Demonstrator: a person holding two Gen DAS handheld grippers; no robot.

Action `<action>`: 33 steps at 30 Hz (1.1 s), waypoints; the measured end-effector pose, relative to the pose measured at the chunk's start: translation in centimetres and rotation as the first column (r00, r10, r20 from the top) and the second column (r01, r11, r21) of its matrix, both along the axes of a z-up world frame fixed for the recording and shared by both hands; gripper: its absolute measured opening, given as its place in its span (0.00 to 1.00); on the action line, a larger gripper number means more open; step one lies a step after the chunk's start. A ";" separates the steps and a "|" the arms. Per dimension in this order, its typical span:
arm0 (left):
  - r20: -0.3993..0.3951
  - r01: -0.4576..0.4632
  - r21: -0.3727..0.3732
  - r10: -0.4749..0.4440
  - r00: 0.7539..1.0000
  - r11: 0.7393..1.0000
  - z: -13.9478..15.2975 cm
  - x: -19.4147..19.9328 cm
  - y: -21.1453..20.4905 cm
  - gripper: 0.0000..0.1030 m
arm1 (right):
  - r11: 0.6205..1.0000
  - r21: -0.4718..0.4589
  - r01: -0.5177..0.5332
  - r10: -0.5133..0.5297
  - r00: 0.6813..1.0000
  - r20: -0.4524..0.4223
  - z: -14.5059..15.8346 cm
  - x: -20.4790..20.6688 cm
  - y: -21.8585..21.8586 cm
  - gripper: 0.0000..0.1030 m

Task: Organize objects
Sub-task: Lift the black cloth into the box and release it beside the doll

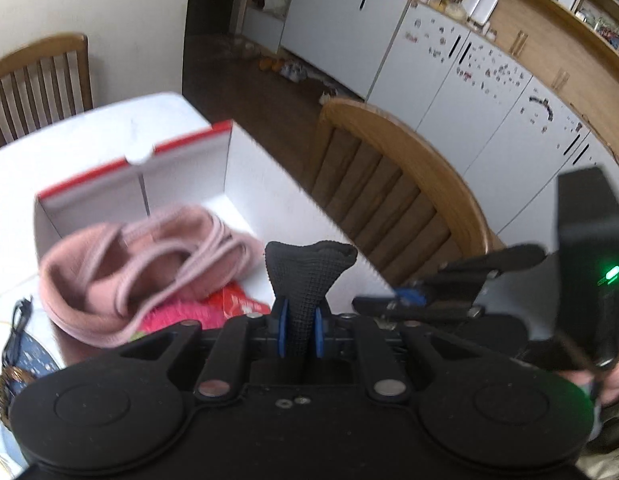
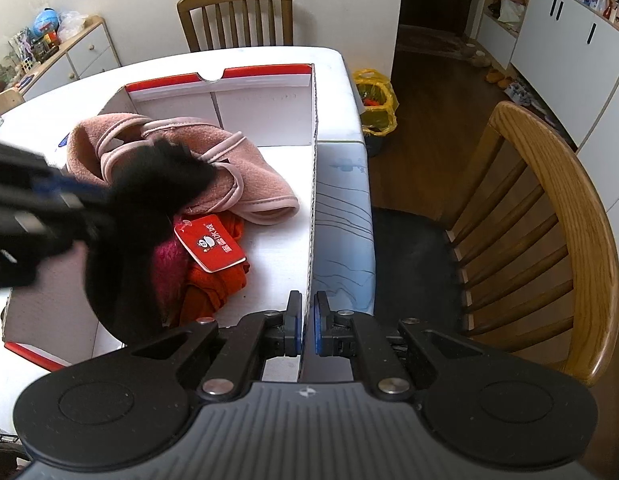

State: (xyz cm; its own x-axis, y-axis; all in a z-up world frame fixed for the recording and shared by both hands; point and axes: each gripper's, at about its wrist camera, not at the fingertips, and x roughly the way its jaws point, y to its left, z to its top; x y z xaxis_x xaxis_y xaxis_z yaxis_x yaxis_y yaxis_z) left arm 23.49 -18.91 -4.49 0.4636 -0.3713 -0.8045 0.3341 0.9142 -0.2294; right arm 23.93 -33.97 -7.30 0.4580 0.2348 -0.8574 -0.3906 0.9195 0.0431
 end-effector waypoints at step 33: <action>-0.036 0.075 0.050 -0.073 0.997 0.996 -1.7 -2.2 0.5 0.51 | 1.000 -0.017 0.007 -0.007 1.000 -0.009 -0.4 -0.1 0.3 0.05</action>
State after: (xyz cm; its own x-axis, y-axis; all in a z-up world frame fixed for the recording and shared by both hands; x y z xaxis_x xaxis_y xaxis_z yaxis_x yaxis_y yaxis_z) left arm 21.28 -18.38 -6.19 0.4085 -0.3618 -0.8380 0.3943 0.8979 -0.1955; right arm 23.85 -33.68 -7.67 0.4514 0.2169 -0.8656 -0.3842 0.9227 0.0308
